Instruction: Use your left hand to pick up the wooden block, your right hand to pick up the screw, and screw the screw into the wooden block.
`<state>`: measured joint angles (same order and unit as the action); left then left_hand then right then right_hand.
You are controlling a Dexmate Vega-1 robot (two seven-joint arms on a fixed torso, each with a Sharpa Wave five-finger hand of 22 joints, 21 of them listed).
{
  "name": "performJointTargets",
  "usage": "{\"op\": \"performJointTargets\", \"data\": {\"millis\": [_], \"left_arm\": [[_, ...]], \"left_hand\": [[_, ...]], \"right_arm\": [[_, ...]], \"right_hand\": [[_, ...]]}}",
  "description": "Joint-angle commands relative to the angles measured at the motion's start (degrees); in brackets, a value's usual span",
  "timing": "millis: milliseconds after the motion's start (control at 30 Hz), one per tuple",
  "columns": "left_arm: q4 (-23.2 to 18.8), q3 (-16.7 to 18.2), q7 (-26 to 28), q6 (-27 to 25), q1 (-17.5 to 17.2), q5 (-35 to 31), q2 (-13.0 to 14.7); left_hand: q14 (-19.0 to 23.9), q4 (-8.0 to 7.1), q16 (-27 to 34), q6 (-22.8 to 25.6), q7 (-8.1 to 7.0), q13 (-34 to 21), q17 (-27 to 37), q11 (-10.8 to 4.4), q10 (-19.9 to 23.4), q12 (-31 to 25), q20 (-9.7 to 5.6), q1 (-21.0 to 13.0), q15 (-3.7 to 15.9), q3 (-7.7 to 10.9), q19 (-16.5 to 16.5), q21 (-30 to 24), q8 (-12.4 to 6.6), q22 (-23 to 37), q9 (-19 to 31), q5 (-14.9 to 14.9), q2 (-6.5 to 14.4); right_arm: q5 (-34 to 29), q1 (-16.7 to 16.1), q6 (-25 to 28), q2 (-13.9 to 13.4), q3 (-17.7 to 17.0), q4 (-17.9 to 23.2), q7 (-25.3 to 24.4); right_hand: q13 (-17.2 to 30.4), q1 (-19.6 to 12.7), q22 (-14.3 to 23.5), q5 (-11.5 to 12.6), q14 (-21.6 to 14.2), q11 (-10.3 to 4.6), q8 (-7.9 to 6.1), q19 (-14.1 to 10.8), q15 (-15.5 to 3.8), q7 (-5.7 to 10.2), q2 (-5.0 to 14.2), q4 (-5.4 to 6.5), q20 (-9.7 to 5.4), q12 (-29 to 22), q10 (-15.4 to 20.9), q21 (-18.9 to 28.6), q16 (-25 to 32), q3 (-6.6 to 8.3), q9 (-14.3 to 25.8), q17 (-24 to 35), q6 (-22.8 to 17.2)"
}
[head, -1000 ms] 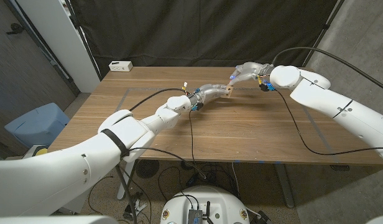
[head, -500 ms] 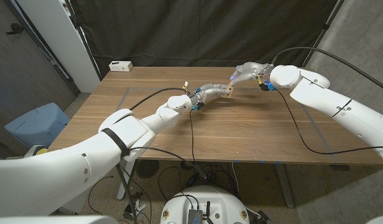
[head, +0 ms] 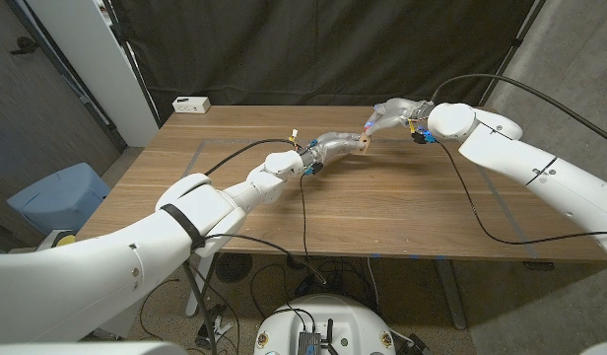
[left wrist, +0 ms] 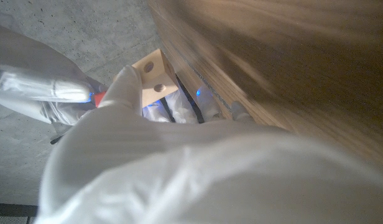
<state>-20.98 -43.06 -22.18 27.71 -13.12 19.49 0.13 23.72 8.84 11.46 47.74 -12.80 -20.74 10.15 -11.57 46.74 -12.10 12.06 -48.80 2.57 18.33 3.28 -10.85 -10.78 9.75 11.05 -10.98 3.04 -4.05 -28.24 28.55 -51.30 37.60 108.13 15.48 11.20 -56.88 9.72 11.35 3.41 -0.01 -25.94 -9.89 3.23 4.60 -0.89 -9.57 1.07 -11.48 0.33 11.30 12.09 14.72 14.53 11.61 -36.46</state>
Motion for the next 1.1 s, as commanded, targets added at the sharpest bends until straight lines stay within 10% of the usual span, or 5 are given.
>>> {"op": "performJointTargets", "data": {"millis": [33,1100], "left_arm": [[-0.2,0.3,-0.6,1.1,-0.4,0.0,0.3],[0.2,0.0,0.6,-2.1,0.3,0.1,-0.4]], "left_hand": [[-0.1,-0.22,0.1,0.9,-0.05,-0.1,0.2,-0.11,-0.1,-0.2,0.05,0.1,1.82,0.0,-0.4,-0.1,-0.58,0.3,0.1,-0.1,0.1],[-0.2,-0.24,0.2,1.0,-0.05,-0.1,0.2,-0.25,-0.2,-0.2,0.01,0.1,1.77,-0.04,-0.3,-0.1,-0.61,0.3,0.1,-0.1,0.2]], "right_arm": [[-0.2,-0.4,0.5,0.1,-0.1,0.3,-0.9],[-0.9,0.1,0.1,1.4,0.7,-1.4,-1.8]], "right_hand": [[0.1,-0.8,0.2,-0.4,-0.7,0.0,-0.74,-0.7,0.05,0.09,0.15,0.01,-0.04,-0.6,0.9,0.4,0.4,0.64,0.2,0.2,-1.5],[0.1,0.3,0.2,-0.9,-3.2,-1.57,-3.94,-3.1,-0.23,1.5,-0.32,0.95,0.03,-1.0,4.3,0.7,1.0,0.91,0.4,0.3,-7.7]]}}
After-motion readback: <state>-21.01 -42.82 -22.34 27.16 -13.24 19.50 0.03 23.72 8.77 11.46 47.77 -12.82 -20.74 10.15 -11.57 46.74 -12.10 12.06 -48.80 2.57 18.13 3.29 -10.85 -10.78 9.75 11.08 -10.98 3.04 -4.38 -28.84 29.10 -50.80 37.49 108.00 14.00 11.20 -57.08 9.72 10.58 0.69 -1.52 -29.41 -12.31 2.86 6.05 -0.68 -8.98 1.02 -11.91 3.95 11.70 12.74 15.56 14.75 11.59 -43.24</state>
